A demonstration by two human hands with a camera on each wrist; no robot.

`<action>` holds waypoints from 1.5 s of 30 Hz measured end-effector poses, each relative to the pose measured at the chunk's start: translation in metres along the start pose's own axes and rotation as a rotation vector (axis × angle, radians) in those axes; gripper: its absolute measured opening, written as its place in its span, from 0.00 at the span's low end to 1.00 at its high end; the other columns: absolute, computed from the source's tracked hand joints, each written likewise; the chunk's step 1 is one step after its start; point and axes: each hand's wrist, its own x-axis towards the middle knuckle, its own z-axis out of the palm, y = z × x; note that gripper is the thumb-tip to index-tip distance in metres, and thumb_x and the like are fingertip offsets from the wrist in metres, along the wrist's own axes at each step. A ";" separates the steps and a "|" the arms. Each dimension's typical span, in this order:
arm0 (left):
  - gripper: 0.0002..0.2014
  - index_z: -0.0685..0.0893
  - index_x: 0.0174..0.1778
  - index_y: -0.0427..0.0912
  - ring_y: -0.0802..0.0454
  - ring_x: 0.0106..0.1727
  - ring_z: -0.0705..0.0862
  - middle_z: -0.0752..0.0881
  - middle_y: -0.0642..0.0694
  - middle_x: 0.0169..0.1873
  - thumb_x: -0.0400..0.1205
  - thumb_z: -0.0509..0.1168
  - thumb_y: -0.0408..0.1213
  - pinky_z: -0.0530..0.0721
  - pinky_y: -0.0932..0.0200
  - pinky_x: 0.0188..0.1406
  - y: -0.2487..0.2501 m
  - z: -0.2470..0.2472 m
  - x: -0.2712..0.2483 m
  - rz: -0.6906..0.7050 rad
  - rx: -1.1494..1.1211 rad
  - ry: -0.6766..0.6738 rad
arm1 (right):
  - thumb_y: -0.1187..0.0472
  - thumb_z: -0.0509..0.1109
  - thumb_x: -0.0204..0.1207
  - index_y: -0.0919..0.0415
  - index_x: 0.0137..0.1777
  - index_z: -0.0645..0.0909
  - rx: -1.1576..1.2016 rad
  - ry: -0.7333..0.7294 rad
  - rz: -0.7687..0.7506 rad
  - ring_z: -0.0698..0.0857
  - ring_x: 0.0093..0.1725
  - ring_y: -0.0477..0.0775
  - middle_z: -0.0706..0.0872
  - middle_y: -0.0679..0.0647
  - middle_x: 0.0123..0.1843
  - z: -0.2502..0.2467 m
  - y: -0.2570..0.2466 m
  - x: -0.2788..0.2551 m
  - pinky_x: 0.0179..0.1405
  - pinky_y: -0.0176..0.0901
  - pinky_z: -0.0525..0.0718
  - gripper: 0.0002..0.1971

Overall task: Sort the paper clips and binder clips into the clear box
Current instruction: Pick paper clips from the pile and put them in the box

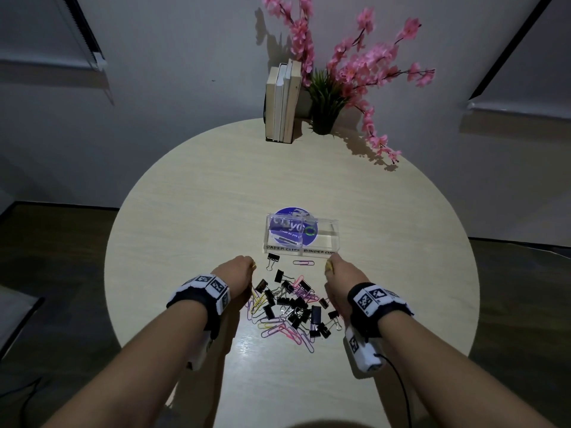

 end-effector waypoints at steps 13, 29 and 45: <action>0.05 0.68 0.44 0.42 0.40 0.45 0.80 0.85 0.35 0.53 0.85 0.52 0.34 0.72 0.54 0.43 0.000 0.005 -0.028 -0.131 -0.163 -0.003 | 0.56 0.62 0.79 0.68 0.33 0.79 0.606 -0.147 0.306 0.73 0.26 0.56 0.80 0.62 0.36 0.003 0.040 -0.026 0.29 0.42 0.68 0.18; 0.12 0.79 0.61 0.50 0.39 0.56 0.84 0.77 0.41 0.61 0.81 0.63 0.41 0.78 0.55 0.47 0.002 -0.002 -0.032 0.018 0.207 -0.112 | 0.60 0.63 0.78 0.62 0.43 0.72 -0.089 -0.116 0.091 0.83 0.50 0.62 0.82 0.62 0.47 0.024 0.028 -0.026 0.44 0.44 0.74 0.06; 0.01 0.82 0.41 0.51 0.47 0.49 0.83 0.87 0.50 0.47 0.75 0.66 0.40 0.80 0.56 0.51 -0.012 -0.045 -0.035 0.010 0.105 -0.179 | 0.58 0.58 0.84 0.70 0.60 0.79 -0.039 -0.098 -0.221 0.83 0.55 0.60 0.85 0.65 0.61 -0.046 -0.035 -0.007 0.48 0.41 0.72 0.16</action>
